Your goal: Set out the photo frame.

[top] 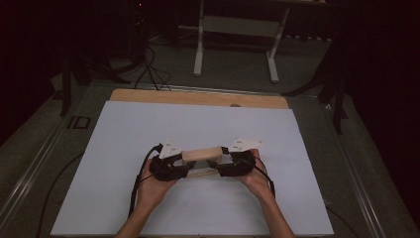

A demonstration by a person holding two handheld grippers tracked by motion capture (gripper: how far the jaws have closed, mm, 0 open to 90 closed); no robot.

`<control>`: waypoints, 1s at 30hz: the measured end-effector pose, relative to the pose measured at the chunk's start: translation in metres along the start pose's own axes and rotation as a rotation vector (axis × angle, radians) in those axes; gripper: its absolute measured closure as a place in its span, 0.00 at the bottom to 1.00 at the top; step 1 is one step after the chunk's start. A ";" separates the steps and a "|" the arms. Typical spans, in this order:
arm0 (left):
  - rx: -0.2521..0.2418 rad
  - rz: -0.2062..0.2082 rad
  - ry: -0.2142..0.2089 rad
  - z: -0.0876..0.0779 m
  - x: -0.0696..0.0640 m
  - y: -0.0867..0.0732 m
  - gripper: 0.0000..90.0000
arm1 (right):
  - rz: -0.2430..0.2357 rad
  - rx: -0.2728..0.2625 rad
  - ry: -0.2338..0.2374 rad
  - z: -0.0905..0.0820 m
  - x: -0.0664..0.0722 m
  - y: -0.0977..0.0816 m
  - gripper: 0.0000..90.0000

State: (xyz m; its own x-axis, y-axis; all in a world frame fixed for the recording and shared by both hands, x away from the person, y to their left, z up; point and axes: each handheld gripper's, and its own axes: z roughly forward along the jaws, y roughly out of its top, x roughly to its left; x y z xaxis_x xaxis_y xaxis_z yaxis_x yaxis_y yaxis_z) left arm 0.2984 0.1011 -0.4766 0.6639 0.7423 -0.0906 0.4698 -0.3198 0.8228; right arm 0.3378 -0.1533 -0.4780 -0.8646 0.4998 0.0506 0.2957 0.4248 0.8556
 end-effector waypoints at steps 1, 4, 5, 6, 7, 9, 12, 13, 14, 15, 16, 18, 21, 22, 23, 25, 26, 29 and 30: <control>0.000 0.003 0.002 0.001 0.000 0.001 0.53 | -0.004 -0.002 -0.006 -0.001 0.001 -0.001 0.41; 0.009 0.015 0.006 0.004 0.002 0.004 0.49 | -0.015 -0.008 -0.026 -0.003 0.003 -0.003 0.45; 0.012 0.018 0.005 0.005 0.002 0.005 0.48 | -0.017 -0.010 -0.032 -0.004 0.004 -0.004 0.45; 0.008 0.017 0.005 0.006 0.003 0.006 0.47 | -0.018 -0.011 -0.038 -0.004 0.005 -0.004 0.46; 0.003 0.016 0.004 0.007 0.003 0.006 0.47 | -0.017 -0.010 -0.050 -0.004 0.006 -0.004 0.48; 0.001 0.015 0.001 0.009 0.004 0.008 0.46 | -0.008 -0.012 -0.077 -0.004 0.006 -0.004 0.48; -0.010 0.006 -0.003 0.013 0.005 0.010 0.44 | 0.005 -0.015 -0.089 -0.005 0.006 -0.005 0.49; -0.010 0.010 -0.005 0.013 0.005 0.010 0.44 | 0.009 -0.016 -0.092 -0.005 0.005 -0.005 0.50; -0.010 0.010 -0.005 0.013 0.005 0.010 0.44 | 0.009 -0.016 -0.092 -0.005 0.005 -0.005 0.50; -0.009 0.023 -0.006 0.014 0.005 0.011 0.44 | 0.009 -0.016 -0.097 -0.006 0.005 -0.005 0.52; -0.006 0.025 -0.002 0.014 0.005 0.012 0.45 | 0.012 -0.015 -0.115 -0.007 0.004 -0.005 0.55; 0.005 0.034 0.003 0.015 0.006 0.013 0.45 | 0.017 -0.018 -0.120 -0.005 0.004 -0.004 0.55; 0.005 0.047 0.012 0.015 0.009 0.014 0.45 | 0.020 -0.019 -0.128 -0.002 0.004 -0.003 0.55; 0.003 0.053 0.018 0.015 0.010 0.014 0.45 | 0.021 -0.018 -0.129 -0.001 0.004 -0.002 0.55; 0.006 0.060 0.022 0.015 0.011 0.015 0.45 | 0.017 -0.021 -0.132 0.000 0.003 -0.001 0.55; 0.011 0.069 0.034 0.015 0.014 0.016 0.45 | 0.015 -0.018 -0.137 0.003 0.003 0.001 0.55; 0.008 0.064 0.037 0.015 0.015 0.017 0.45 | 0.014 -0.017 -0.141 0.005 0.003 0.002 0.54; 0.002 0.067 0.036 0.017 0.019 0.017 0.44 | 0.016 -0.024 -0.157 0.009 0.003 0.005 0.54; 0.006 0.073 0.035 0.018 0.020 0.017 0.44 | 0.017 -0.025 -0.162 0.010 0.003 0.006 0.54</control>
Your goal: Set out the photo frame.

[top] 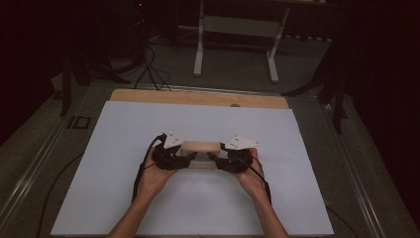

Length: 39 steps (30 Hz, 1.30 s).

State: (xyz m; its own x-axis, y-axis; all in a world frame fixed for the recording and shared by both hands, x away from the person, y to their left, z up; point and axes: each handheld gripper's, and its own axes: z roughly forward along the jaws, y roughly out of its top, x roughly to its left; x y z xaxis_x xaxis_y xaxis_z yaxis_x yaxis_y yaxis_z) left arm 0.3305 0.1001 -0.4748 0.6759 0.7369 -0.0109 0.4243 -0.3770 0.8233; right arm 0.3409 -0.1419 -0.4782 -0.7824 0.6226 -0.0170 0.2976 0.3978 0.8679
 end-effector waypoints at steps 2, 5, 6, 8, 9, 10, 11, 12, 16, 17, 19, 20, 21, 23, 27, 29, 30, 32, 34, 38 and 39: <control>0.001 0.012 -0.001 0.003 0.001 -0.001 0.43 | -0.005 0.008 -0.008 0.002 0.000 0.000 0.54; 0.000 0.013 -0.004 0.003 0.002 -0.001 0.43 | 0.001 0.008 -0.006 0.002 -0.001 0.000 0.54; -0.003 0.009 -0.006 0.003 0.003 -0.001 0.43 | 0.005 0.007 -0.004 0.002 -0.001 0.000 0.53; -0.009 -0.003 -0.012 0.005 0.005 -0.001 0.43 | 0.020 0.007 -0.003 0.003 -0.002 0.000 0.53; -0.011 -0.009 -0.019 0.005 0.006 -0.001 0.43 | 0.024 0.007 -0.004 0.004 -0.003 0.001 0.53; -0.011 -0.013 -0.025 0.006 0.008 0.000 0.43 | 0.029 0.006 -0.005 0.004 -0.003 0.001 0.52; -0.010 -0.012 -0.028 0.006 0.009 0.000 0.43 | 0.034 0.005 -0.006 0.005 -0.004 0.001 0.52; -0.010 -0.014 -0.031 0.007 0.011 0.001 0.43 | 0.040 0.007 -0.009 0.006 -0.004 0.001 0.52; -0.009 -0.022 -0.036 0.010 0.015 0.002 0.43 | 0.062 0.014 -0.016 0.009 -0.007 0.002 0.50; -0.009 -0.027 -0.036 0.011 0.016 0.003 0.43 | 0.065 0.015 -0.018 0.010 -0.007 0.002 0.49; -0.012 -0.038 -0.037 0.012 0.017 0.003 0.43 | 0.072 0.022 -0.022 0.012 -0.008 0.002 0.48; -0.012 -0.038 -0.037 0.012 0.017 0.003 0.43 | 0.072 0.022 -0.022 0.012 -0.008 0.002 0.48; -0.010 -0.046 -0.039 0.014 0.019 0.004 0.43 | 0.087 0.044 -0.037 0.014 -0.010 0.001 0.48; -0.008 -0.056 -0.041 0.015 0.021 0.004 0.43 | 0.097 0.051 -0.047 0.015 -0.012 0.000 0.48; -0.002 -0.078 -0.038 0.018 0.023 0.006 0.43 | 0.116 0.055 -0.065 0.015 -0.014 0.000 0.48; -0.001 -0.085 -0.039 0.019 0.024 0.006 0.43 | 0.122 0.056 -0.069 0.015 -0.015 0.001 0.49; 0.000 -0.089 -0.041 0.019 0.025 0.006 0.43 | 0.125 0.056 -0.072 0.016 -0.015 0.001 0.49; 0.002 -0.097 -0.039 0.020 0.026 0.006 0.43 | 0.125 0.063 -0.079 0.016 -0.016 0.001 0.50; 0.007 -0.099 -0.040 0.021 0.026 0.006 0.43 | 0.131 0.060 -0.082 0.016 -0.017 0.001 0.51; 0.016 -0.101 -0.033 0.021 0.027 0.005 0.43 | 0.138 0.062 -0.088 0.016 -0.017 0.001 0.51; 0.018 -0.106 -0.031 0.022 0.027 0.005 0.43 | 0.140 0.063 -0.091 0.016 -0.017 0.001 0.51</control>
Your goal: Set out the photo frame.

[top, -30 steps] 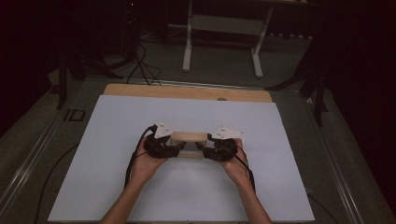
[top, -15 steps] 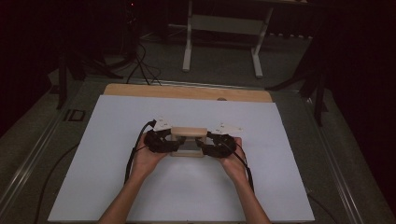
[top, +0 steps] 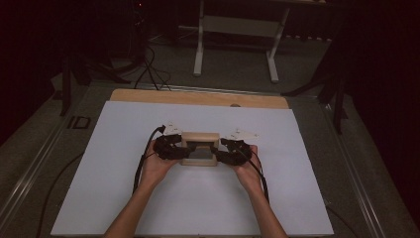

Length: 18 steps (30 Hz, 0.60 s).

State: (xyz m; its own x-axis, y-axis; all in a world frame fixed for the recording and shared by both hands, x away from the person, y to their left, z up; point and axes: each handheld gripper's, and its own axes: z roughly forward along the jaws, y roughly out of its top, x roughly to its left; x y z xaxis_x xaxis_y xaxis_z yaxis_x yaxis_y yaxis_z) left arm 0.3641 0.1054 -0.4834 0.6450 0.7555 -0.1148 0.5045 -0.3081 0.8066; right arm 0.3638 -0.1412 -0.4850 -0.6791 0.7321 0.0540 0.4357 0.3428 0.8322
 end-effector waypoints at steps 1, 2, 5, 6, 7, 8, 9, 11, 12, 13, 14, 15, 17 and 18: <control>0.002 0.000 0.001 0.000 0.000 0.000 0.43 | 0.006 0.004 -0.003 0.000 0.000 0.000 0.51; 0.010 -0.009 0.002 0.001 0.002 -0.001 0.43 | 0.011 0.005 0.010 0.000 0.000 -0.001 0.48; 0.014 -0.015 -0.005 0.002 0.002 -0.001 0.43 | 0.008 0.007 0.017 0.000 0.000 -0.001 0.47; 0.030 -0.028 -0.014 0.004 0.003 -0.002 0.42 | -0.005 0.009 0.035 0.000 0.002 0.000 0.45; 0.030 -0.034 -0.022 0.004 0.003 -0.002 0.42 | -0.007 0.009 0.035 0.000 0.002 0.000 0.44; 0.032 -0.033 -0.024 0.004 0.003 -0.002 0.41 | -0.007 0.009 0.035 0.000 0.003 0.000 0.44; 0.032 -0.033 -0.017 0.004 0.003 -0.002 0.40 | -0.004 0.009 0.039 0.000 0.003 0.000 0.43; 0.032 -0.033 -0.017 0.004 0.003 -0.002 0.38 | -0.004 0.009 0.040 0.000 0.002 0.000 0.43; 0.027 -0.044 -0.020 0.003 0.003 -0.002 0.38 | -0.004 0.009 0.040 0.000 0.002 0.000 0.42; 0.027 -0.043 -0.015 0.003 0.003 -0.002 0.37 | -0.002 0.009 0.046 0.000 0.002 -0.001 0.41; 0.027 -0.046 -0.017 0.002 0.004 -0.002 0.36 | -0.002 0.009 0.048 -0.001 0.003 -0.001 0.40; 0.027 -0.048 -0.016 0.001 0.004 -0.002 0.36 | -0.001 0.007 0.050 -0.002 0.003 -0.001 0.39; 0.032 -0.042 0.011 -0.003 0.004 -0.003 0.34 | 0.000 0.001 0.054 -0.004 0.003 0.000 0.38; 0.029 -0.043 0.008 -0.006 0.005 -0.004 0.34 | 0.001 -0.001 0.053 -0.006 0.003 0.000 0.38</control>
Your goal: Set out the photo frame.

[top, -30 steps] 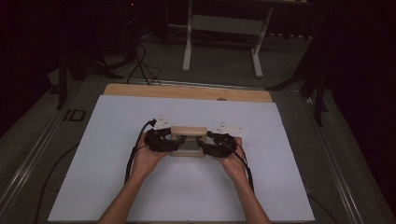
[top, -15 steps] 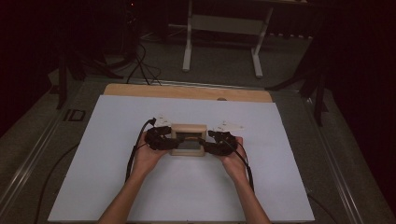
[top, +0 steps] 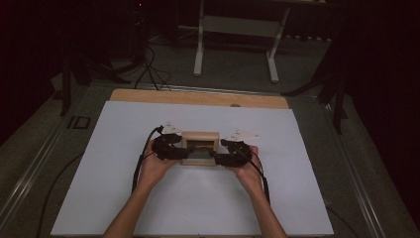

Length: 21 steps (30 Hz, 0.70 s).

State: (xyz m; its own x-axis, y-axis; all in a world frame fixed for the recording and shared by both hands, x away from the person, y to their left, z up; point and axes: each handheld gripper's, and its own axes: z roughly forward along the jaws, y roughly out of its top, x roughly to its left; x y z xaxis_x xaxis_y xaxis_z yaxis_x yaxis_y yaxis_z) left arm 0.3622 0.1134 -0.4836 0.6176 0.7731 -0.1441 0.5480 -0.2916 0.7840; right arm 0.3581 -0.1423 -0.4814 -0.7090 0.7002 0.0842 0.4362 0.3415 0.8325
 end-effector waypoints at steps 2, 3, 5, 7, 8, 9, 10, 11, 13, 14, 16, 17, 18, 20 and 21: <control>-0.004 -0.003 0.002 -0.006 0.001 -0.002 0.33 | 0.004 -0.004 0.005 -0.004 0.000 0.000 0.37; -0.009 0.000 0.004 -0.009 0.001 -0.003 0.33 | 0.003 -0.008 0.004 -0.006 0.000 0.000 0.37; -0.017 0.001 0.009 -0.016 0.001 -0.005 0.33 | 0.003 -0.014 0.000 -0.010 0.001 0.000 0.37; -0.026 0.008 0.027 -0.024 0.000 -0.007 0.34 | 0.001 -0.013 -0.006 -0.013 0.001 -0.001 0.37; -0.030 0.010 0.028 -0.027 0.001 -0.009 0.34 | 0.000 -0.011 -0.008 -0.015 0.001 -0.002 0.37; -0.032 0.010 0.030 -0.030 0.001 -0.010 0.34 | -0.003 -0.009 -0.011 -0.017 0.001 -0.002 0.37; -0.035 0.010 0.032 -0.033 0.001 -0.011 0.34 | -0.006 -0.007 -0.013 -0.018 0.001 -0.003 0.37; -0.039 0.012 0.033 -0.037 0.002 -0.013 0.34 | -0.006 -0.004 -0.020 -0.020 0.001 -0.003 0.37; -0.045 0.008 0.038 -0.042 0.003 -0.016 0.34 | -0.009 0.001 -0.025 -0.024 0.000 -0.004 0.37; -0.047 0.007 0.040 -0.045 0.003 -0.017 0.34 | -0.014 0.001 -0.026 -0.026 -0.001 -0.005 0.37; -0.047 0.010 0.049 -0.050 0.004 -0.020 0.34 | -0.017 0.005 -0.032 -0.030 -0.002 -0.007 0.37; -0.052 0.007 0.055 -0.053 0.004 -0.022 0.34 | -0.017 0.007 -0.036 -0.032 -0.003 -0.008 0.37; -0.055 0.004 0.055 -0.056 0.004 -0.024 0.34 | -0.019 0.008 -0.040 -0.034 -0.004 -0.009 0.37; -0.056 0.005 0.064 -0.061 0.005 -0.028 0.34 | -0.019 0.009 -0.046 -0.040 -0.006 -0.013 0.37; -0.057 0.004 0.068 -0.063 0.006 -0.030 0.34 | -0.019 0.011 -0.048 -0.042 -0.007 -0.014 0.37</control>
State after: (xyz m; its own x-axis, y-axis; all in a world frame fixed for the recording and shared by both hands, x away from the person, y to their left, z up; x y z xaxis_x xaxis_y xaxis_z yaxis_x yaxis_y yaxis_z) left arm 0.3138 0.1621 -0.4705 0.5789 0.8091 -0.1012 0.5116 -0.2638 0.8177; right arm 0.3335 -0.1784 -0.4709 -0.6897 0.7229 0.0418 0.4290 0.3614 0.8279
